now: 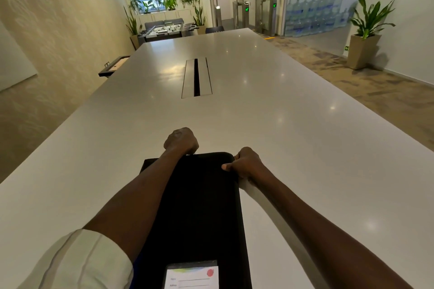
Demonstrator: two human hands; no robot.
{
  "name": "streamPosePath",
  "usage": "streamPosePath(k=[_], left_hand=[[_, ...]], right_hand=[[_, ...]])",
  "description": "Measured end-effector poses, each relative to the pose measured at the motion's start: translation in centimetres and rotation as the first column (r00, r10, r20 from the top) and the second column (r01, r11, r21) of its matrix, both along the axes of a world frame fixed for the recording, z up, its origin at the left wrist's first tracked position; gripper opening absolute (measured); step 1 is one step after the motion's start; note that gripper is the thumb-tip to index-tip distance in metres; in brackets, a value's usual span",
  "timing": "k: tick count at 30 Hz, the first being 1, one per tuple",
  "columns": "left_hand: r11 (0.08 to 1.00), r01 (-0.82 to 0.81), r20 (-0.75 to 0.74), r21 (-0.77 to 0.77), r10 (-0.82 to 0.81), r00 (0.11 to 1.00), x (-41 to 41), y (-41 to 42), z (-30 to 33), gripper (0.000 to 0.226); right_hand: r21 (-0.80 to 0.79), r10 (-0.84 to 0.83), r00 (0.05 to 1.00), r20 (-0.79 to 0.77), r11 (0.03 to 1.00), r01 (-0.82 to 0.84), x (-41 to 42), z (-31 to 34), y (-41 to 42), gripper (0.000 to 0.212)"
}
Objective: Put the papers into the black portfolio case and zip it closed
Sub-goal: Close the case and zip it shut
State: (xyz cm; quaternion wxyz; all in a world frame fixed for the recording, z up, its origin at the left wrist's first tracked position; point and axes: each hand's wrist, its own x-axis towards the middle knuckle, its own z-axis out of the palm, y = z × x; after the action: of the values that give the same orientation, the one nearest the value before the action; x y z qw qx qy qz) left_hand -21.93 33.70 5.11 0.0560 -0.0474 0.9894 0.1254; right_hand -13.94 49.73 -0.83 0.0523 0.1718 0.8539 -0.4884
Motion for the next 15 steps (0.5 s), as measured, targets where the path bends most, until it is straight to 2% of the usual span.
streamPosePath(k=[6, 11, 15], left_hand=[[1.000, -0.010, 0.000, 0.019, 0.010, 1.000, -0.4, -0.5, 0.1, 0.012], [0.999, 0.043, 0.031, 0.009, -0.043, 0.999, -1.0, -1.4, 0.1, 0.013], [0.991, 0.120, -0.063, -0.057, -0.123, 0.990, -1.0, -1.3, -0.2, 0.009]], right_hand=[[-0.023, 0.001, 1.000, 0.010, 1.000, -0.001, 0.4, 0.6, -0.1, 0.054], [-0.128, 0.000, 1.000, -0.013, 0.992, -0.002, 1.0, 0.9, 0.3, 0.051], [-0.095, 0.008, 0.998, -0.060, 0.995, -0.013, 1.3, 0.6, 0.2, 0.054]])
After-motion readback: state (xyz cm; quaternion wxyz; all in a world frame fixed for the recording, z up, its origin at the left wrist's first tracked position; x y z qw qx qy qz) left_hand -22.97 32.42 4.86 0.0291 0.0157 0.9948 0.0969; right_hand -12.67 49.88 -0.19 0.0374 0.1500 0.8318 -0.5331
